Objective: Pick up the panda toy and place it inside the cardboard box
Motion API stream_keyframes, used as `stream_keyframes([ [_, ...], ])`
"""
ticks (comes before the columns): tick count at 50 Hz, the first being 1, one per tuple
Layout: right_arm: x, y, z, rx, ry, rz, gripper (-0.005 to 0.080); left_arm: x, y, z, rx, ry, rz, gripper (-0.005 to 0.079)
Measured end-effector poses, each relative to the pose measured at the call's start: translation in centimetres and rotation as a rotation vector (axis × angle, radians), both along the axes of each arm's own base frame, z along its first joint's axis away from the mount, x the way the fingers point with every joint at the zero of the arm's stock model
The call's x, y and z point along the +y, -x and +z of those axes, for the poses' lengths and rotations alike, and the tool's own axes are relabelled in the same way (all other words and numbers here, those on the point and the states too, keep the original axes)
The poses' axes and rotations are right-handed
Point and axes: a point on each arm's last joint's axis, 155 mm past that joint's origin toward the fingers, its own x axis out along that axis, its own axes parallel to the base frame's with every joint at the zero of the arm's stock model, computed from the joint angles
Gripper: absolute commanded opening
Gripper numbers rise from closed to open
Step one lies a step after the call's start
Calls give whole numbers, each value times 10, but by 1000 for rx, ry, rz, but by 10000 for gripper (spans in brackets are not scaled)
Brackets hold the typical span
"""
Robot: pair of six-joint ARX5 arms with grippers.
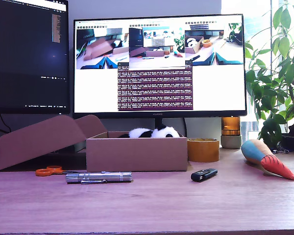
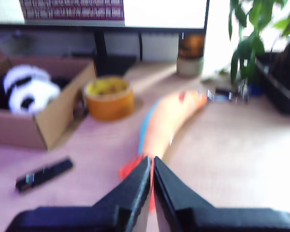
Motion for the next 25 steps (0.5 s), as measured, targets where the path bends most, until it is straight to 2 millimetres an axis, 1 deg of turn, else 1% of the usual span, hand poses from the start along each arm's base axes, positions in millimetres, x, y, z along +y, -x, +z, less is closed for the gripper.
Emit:
stream_keyframes([
  [5, 0, 6, -6, 6, -1, 4, -13, 4, 5, 8, -32, 5, 12, -19],
  [14, 1, 10, 9, -52, -7, 6, -13, 7, 15, 10, -48, 12, 20, -19],
  [22, 0, 16, 6, -35, -6, 6, -13, 9, 23, 16, -82, 27, 23, -19],
  [25, 0, 17, 9, -50, -7, 6, -13, 9, 23, 14, -70, 25, 24, -19],
])
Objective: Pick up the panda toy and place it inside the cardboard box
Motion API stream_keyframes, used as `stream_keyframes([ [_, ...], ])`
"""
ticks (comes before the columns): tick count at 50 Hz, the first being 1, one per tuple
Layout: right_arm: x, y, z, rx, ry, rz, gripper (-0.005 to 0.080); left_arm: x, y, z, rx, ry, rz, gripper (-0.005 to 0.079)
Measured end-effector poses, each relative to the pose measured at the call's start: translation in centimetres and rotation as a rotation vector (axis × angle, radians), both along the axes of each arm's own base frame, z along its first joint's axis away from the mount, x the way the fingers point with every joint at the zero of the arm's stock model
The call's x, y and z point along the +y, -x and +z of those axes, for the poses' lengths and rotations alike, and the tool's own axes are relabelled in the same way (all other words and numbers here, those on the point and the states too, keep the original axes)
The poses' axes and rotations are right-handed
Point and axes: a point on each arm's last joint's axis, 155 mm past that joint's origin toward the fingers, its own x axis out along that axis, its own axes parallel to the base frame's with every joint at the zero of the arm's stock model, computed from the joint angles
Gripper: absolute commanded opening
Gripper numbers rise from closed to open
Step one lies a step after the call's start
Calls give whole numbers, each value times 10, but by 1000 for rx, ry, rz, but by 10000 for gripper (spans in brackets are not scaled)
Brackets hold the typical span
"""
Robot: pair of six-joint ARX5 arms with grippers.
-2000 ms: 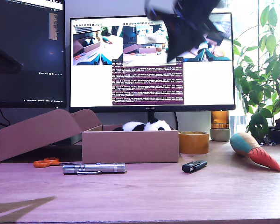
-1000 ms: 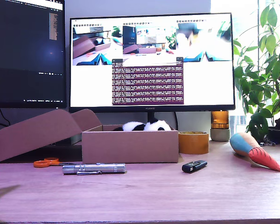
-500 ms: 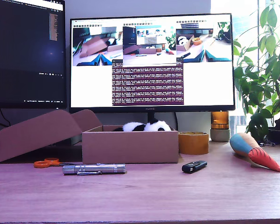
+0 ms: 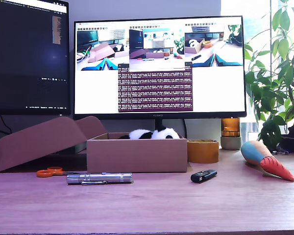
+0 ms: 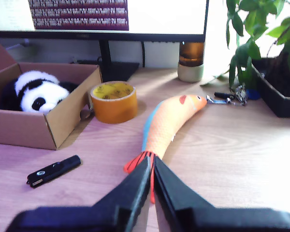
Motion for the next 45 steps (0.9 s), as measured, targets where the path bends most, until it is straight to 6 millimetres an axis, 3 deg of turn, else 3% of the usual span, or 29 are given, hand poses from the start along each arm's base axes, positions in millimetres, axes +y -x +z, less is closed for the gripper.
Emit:
stream_keyframes([
  [6, 0, 4, 14, -55, -4, 2, -13, 0, 1, -6, 23, -4, -2, -19],
  [12, 3, 9, 13, -45, -55, 15, -13, 0, 2, -16, 73, 29, 1, -19],
  [26, 3, 17, -22, 101, -48, 12, -13, 1, 9, -46, 196, 16, 6, -18],
  [37, 2, 27, -53, 229, -39, 8, -13, 1, 10, -49, 207, 14, 6, -18],
  [45, 2, 28, -55, 238, -38, 8, -13, 1, 10, -49, 207, 14, 6, -18],
])
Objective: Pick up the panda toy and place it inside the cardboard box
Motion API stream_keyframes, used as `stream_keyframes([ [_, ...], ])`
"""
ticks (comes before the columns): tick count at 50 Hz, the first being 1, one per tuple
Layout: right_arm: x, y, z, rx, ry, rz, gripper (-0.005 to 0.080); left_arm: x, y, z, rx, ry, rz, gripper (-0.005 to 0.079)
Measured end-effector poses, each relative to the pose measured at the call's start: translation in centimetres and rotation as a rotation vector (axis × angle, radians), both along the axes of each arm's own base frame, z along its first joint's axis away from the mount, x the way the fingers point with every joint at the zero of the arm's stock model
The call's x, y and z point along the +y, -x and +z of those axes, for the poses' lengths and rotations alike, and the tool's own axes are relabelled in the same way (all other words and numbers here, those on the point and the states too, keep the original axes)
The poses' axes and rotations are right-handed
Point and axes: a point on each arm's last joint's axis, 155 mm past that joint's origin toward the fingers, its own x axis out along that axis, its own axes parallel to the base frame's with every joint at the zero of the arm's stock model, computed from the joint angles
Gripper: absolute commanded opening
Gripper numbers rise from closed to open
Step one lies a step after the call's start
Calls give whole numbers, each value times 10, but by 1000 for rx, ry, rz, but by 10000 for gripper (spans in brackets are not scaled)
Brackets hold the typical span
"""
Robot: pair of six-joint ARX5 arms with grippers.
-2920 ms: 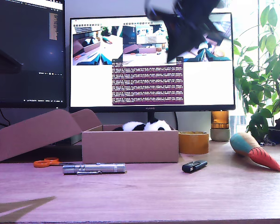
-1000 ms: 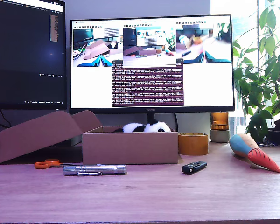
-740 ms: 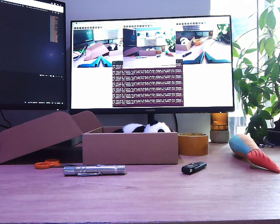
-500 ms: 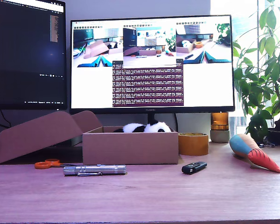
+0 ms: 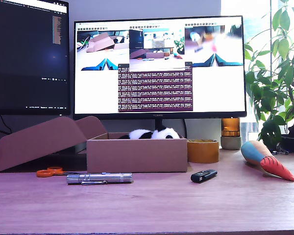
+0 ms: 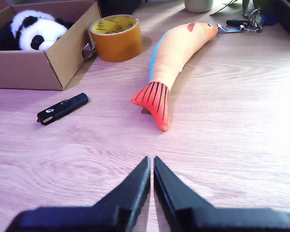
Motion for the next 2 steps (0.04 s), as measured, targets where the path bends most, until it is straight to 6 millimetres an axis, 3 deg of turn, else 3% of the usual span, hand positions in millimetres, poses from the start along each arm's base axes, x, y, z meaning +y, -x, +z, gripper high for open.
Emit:
stream_keyframes([
  [2, 0, 0, 0, 0, 0, 0, -13, 0, 0, 0, 0, 0, 0, -18],
])
